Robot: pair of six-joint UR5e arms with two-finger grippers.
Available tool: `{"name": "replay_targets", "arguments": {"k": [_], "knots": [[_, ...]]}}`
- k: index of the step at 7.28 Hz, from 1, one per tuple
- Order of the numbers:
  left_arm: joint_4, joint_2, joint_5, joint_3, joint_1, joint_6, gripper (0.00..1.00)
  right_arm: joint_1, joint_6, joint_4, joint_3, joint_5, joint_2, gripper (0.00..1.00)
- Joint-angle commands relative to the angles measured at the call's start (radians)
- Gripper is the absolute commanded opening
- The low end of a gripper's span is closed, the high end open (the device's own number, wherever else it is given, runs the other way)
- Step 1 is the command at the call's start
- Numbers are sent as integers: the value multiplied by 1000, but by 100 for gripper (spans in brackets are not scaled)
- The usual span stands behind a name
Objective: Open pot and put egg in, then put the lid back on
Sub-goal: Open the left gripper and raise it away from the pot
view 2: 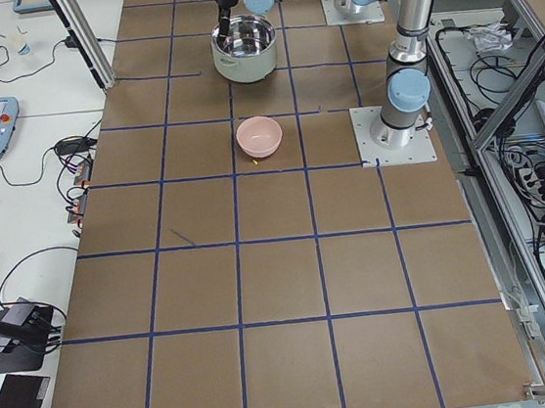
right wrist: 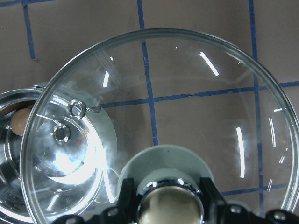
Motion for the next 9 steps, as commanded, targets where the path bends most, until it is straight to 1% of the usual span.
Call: {"name": "replay_targets", "arguments": {"k": [1, 2, 3, 4, 5, 6, 7, 9], "knots": [[-405, 108, 36, 129, 77, 103, 98, 23, 22, -19, -4, 74, 14, 44], [-532, 112, 109, 224, 87, 109, 98, 79, 73, -63, -4, 80, 46, 44], [-603, 136, 125, 256, 98, 109, 98, 166, 180, -127, -6, 70, 87, 44], [-602, 150, 109, 250, 170, 111, 98, 258, 265, -172, -10, 67, 142, 44], [-597, 152, 33, 226, 239, 135, 98, 315, 326, -192, -10, 36, 179, 44], [-596, 177, 21, 186, 256, 148, 98, 345, 344, -188, -9, 22, 202, 44], [-561, 188, 21, 164, 252, 148, 100, 362, 358, -173, -6, 22, 224, 44], [-551, 190, 10, 133, 255, 158, 100, 383, 338, -176, -1, -5, 252, 44]]}}
